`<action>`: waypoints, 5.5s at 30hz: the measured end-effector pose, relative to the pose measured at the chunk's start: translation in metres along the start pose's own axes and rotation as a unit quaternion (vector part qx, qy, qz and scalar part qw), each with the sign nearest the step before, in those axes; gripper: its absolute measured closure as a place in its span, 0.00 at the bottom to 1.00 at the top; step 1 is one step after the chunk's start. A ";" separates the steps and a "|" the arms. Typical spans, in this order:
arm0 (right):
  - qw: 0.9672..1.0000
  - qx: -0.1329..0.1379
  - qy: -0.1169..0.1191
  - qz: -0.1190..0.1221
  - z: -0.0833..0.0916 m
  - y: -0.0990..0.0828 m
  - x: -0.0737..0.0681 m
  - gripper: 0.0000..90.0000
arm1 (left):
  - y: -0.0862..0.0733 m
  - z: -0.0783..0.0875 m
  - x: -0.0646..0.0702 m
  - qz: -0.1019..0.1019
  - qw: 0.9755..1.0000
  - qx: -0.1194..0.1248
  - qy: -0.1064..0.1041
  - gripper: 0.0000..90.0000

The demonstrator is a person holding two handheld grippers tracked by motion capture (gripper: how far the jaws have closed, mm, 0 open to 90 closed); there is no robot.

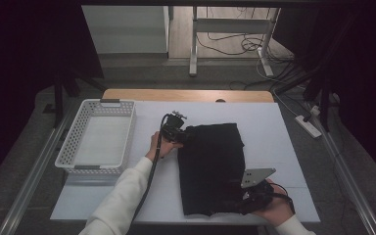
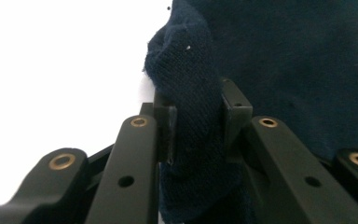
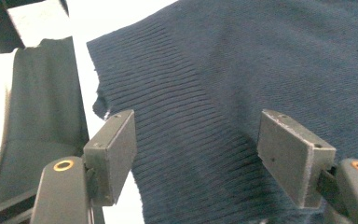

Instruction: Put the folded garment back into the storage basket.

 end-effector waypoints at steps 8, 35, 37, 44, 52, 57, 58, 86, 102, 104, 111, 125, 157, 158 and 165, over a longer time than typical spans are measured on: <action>0.999 -0.027 0.018 0.014 -0.003 -0.002 -0.008 0.32 | 0.006 0.014 0.009 -0.018 1.000 0.019 0.004 0.80; 0.985 -0.139 -0.009 0.102 -0.012 -0.021 -0.021 0.33 | 0.003 0.015 0.013 -0.010 1.000 0.021 -0.012 0.80; 0.983 -0.145 -0.013 0.113 -0.013 -0.022 -0.022 0.33 | 0.003 0.015 0.012 -0.009 1.000 0.021 -0.012 0.80; 0.979 -0.152 -0.034 0.135 -0.017 -0.022 -0.023 0.34 | 0.002 0.016 0.012 -0.008 1.000 0.021 -0.013 0.80; 0.975 -0.155 -0.048 0.153 -0.019 -0.020 -0.021 0.47 | 0.002 0.016 0.012 -0.009 1.000 0.022 -0.013 0.80; 0.969 -0.152 -0.076 0.179 -0.019 -0.020 -0.017 0.69 | 0.003 0.017 0.013 -0.008 1.000 0.023 -0.013 0.80; 0.968 -0.153 -0.080 0.182 -0.020 -0.020 -0.016 0.73 | 0.003 0.017 0.012 -0.008 1.000 0.024 -0.013 0.80; 0.997 0.002 -0.067 0.027 0.001 -0.001 0.002 0.84 | 0.016 0.045 0.023 -0.022 0.996 0.084 -0.033 0.82; 0.996 0.052 -0.066 -0.009 0.009 0.008 0.008 0.85 | 0.025 0.059 0.031 -0.032 0.994 0.101 -0.039 0.82; 0.996 0.061 -0.070 -0.013 0.011 0.009 0.009 0.85 | 0.025 0.060 0.032 -0.033 0.994 0.102 -0.038 0.82; 0.993 0.085 -0.079 -0.018 0.016 0.014 0.012 0.85 | 0.030 0.068 0.032 -0.035 0.993 0.108 -0.037 0.82; 0.988 0.116 -0.095 -0.023 0.022 0.023 0.015 0.85 | 0.035 0.080 0.034 -0.038 0.991 0.121 -0.036 0.83; 0.980 0.167 -0.108 -0.023 0.024 0.060 0.021 0.85 | 0.046 0.117 0.032 -0.046 0.988 0.146 -0.024 0.83; 0.979 0.171 -0.108 -0.024 0.024 0.061 0.021 0.85 | 0.046 0.118 0.032 -0.047 0.988 0.147 -0.023 0.83; 0.977 0.182 -0.109 -0.021 0.025 0.070 0.022 0.85 | 0.047 0.131 0.030 -0.047 0.987 0.155 -0.017 0.83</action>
Point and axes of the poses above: each handheld gripper's, and its own axes: z roughly backward along the jaws, y roughly out of its top, x roughly to its right, the point moved 5 cm from there along -z, roughly forward along the jaws, and after that the axes turned 7 degrees about z, right-handed, at the moved point
